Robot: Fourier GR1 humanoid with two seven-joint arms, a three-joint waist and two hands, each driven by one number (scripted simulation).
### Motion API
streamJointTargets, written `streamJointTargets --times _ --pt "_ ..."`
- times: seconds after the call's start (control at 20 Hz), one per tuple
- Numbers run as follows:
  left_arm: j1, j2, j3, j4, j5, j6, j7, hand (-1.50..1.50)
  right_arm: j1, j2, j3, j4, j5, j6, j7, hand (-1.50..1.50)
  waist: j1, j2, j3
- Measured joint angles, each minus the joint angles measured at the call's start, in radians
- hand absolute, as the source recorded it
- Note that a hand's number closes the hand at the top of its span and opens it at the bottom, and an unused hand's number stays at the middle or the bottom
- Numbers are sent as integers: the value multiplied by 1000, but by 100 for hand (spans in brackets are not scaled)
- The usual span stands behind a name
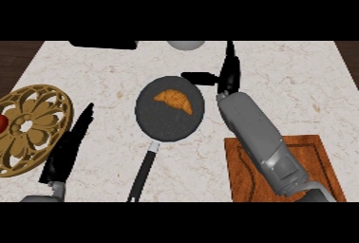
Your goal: Pick the croissant from the cutting board and place it in the pan
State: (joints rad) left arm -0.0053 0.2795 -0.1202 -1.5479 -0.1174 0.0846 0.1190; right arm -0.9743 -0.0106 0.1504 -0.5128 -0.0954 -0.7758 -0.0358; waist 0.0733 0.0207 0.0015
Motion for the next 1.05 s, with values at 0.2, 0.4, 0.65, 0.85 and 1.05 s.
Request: streamJointTargets --times 0.2,0.4,0.65,0.85,1.05 --pt "40 4 17 -33 5 1 11 0 62 -34 -61 1 -28 40 -140 -150 -31 -9 0" --pt "72 7 34 -55 9 -3 13 0 140 -113 -97 -17 -44 136 -235 -150 -52 -15 -1" --pt "98 13 63 -70 15 -17 15 0 246 -202 -109 -109 -44 219 -251 -150 -68 -21 -1" --pt "85 2 73 -65 4 -22 24 0 326 -272 -122 -182 -44 294 -252 -150 -73 -22 -1" --pt "91 0 88 -69 2 -37 23 0 423 -341 -134 -285 -49 371 -233 -150 -76 -23 -2"
